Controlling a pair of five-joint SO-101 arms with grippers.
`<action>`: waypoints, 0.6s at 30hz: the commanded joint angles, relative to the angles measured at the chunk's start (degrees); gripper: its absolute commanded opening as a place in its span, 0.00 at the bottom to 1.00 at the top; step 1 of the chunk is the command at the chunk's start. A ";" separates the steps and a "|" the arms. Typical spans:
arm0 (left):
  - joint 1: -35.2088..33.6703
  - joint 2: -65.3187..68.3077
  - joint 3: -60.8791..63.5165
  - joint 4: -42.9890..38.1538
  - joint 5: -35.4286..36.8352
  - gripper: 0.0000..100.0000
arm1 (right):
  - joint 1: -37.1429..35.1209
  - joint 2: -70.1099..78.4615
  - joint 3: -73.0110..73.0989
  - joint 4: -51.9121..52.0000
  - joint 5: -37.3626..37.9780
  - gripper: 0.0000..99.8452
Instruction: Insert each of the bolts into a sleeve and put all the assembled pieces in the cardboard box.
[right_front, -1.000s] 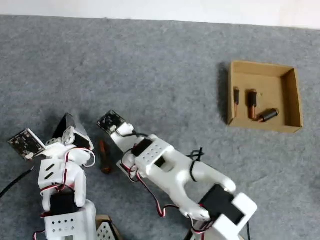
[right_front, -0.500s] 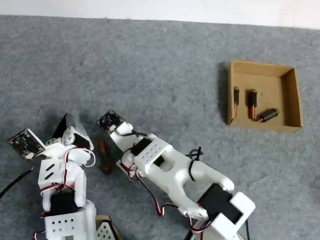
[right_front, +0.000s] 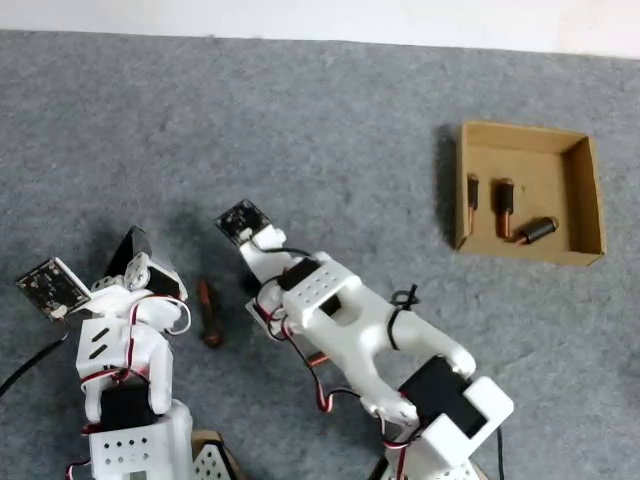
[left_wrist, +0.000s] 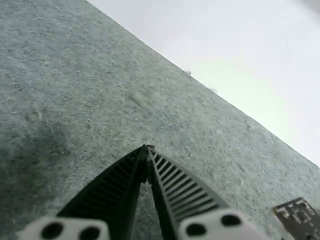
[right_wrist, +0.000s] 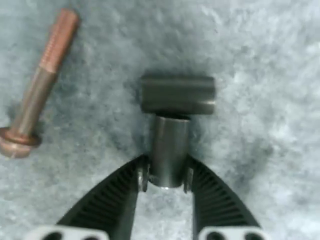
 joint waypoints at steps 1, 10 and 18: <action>-0.48 -0.84 -2.77 -1.14 -0.09 0.01 | -0.31 -0.31 -3.47 -1.27 0.09 0.13; -0.40 -0.84 -2.68 -1.23 -0.09 0.01 | -0.04 0.84 -4.97 -1.27 0.53 0.13; -0.40 -0.84 -2.59 -1.23 -0.09 0.01 | 1.71 6.64 -5.14 -1.27 0.53 0.13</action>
